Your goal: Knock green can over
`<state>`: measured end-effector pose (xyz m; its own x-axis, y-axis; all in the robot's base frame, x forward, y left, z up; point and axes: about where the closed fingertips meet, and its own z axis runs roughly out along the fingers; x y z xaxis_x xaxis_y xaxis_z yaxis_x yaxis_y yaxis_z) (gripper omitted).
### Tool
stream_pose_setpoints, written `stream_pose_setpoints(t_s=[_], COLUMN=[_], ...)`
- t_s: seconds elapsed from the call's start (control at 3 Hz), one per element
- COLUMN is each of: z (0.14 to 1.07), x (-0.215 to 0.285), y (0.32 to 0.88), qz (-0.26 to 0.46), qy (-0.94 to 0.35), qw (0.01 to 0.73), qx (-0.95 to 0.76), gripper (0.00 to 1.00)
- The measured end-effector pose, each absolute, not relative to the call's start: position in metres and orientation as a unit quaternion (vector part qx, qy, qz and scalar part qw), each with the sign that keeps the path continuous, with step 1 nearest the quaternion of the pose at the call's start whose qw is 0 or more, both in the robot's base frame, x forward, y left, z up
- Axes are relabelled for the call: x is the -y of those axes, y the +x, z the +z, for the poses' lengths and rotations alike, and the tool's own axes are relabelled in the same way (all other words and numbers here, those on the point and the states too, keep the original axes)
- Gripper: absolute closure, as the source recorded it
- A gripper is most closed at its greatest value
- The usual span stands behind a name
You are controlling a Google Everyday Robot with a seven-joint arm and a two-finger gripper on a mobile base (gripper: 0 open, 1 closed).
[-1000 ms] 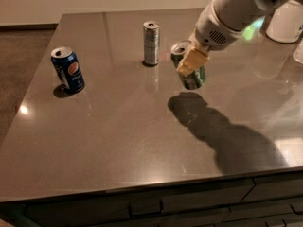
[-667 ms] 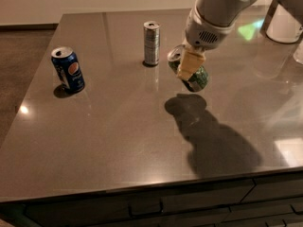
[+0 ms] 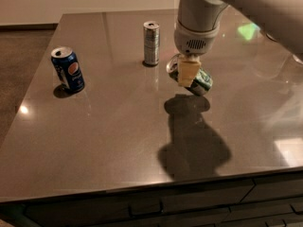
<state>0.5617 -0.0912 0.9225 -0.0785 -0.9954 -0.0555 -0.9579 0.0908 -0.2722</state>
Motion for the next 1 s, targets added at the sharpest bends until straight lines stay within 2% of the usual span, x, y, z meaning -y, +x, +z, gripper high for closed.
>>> stream_pose_setpoints(t_s=[0.33,1.0], z=[0.914,0.896], x=[0.090,0.090], y=[0.561,0.558], qz=[-0.098,-0.114], qy=[-0.682,-0.699], qw=[0.087,0.051], qx=[-0.720,-0.704], gripper=[0.83,0.36])
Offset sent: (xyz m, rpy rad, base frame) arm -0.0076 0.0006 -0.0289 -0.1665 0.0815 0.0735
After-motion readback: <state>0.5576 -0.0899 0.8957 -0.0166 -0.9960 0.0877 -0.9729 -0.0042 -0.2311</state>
